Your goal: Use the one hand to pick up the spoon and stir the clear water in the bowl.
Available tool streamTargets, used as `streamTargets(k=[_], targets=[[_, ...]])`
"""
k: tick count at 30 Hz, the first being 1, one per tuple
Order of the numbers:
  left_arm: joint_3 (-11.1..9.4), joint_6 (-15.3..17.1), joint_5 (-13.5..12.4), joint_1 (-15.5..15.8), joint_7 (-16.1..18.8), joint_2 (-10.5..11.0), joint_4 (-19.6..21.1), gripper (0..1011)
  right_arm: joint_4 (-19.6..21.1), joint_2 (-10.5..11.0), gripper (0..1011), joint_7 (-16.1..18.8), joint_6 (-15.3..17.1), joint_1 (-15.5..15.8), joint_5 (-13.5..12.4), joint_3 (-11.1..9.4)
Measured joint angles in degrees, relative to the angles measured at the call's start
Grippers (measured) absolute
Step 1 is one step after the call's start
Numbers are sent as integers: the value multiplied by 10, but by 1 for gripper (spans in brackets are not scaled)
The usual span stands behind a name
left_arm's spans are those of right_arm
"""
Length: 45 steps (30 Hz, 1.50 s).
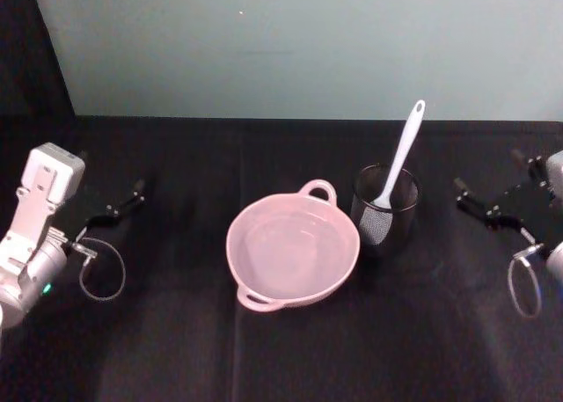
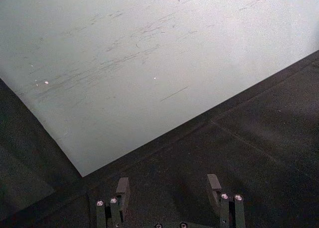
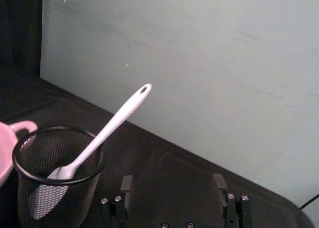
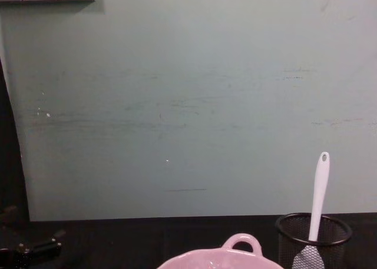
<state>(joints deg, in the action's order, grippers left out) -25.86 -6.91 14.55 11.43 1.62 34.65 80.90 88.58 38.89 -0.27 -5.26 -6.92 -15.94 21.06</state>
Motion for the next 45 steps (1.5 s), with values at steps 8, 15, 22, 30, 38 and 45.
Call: streamTargets(k=[8,15,22,30,38,45], targets=[[0,0,0,0,0,0,0,1011,49,16,1002,47,15,35,-82,-53],[0,0,0,0,0,0,0,1011,52,-10,1002,138,82,26,-233,-97],[0,0,0,0,0,0,0,1011,9,-39,1002,184,177,-25,-318,-97],[0,0,0,0,0,0,0,1011,-53,-56,1003,207,233,-93,-355,-64],[0,0,0,0,0,0,0,1011,-124,-76,1002,227,249,-153,-368,-35],[0,0,0,0,0,0,0,1011,-172,-91,1002,243,240,-196,-363,-4]])
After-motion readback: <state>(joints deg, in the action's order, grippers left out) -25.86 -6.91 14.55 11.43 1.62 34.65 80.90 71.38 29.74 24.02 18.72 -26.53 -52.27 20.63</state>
